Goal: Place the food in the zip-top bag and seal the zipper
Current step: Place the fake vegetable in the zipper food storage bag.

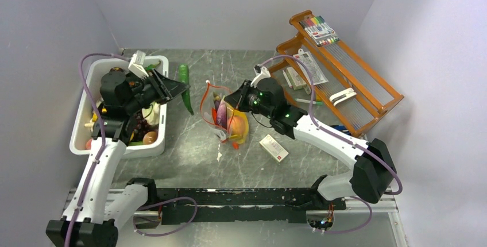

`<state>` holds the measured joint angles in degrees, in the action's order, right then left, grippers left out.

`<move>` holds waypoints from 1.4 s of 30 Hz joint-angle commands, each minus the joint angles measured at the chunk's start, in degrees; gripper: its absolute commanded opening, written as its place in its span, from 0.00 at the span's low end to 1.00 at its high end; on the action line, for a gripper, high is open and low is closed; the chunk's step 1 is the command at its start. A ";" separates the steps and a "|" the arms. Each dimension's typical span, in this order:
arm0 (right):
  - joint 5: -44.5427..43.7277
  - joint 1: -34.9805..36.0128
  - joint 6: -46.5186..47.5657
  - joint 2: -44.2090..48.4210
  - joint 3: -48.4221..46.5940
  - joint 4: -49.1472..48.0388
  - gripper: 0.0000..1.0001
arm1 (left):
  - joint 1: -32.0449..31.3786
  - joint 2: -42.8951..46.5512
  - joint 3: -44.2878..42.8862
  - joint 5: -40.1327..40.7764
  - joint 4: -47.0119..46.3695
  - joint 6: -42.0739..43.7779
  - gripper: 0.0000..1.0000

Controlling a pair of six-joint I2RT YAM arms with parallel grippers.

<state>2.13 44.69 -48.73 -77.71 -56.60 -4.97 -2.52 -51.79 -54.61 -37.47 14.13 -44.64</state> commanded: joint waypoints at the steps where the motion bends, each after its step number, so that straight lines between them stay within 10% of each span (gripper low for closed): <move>1: 0.01 0.78 -1.73 0.44 -1.09 -2.90 0.00 | -6.88 0.64 3.03 4.60 -11.57 -8.70 0.21; 18: 0.02 1.43 -2.16 0.17 -1.10 -3.10 0.00 | -23.66 -4.95 8.87 19.02 -21.21 -12.73 0.19; 42: -2.15 1.62 -3.21 -0.07 1.33 -3.68 0.00 | -34.85 -0.78 10.85 35.69 -10.90 -12.69 0.20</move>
<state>0.60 45.91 -51.42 -77.71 -55.59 -6.24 -35.94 -53.82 -44.18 -5.85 2.17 -57.89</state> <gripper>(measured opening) 0.006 0.282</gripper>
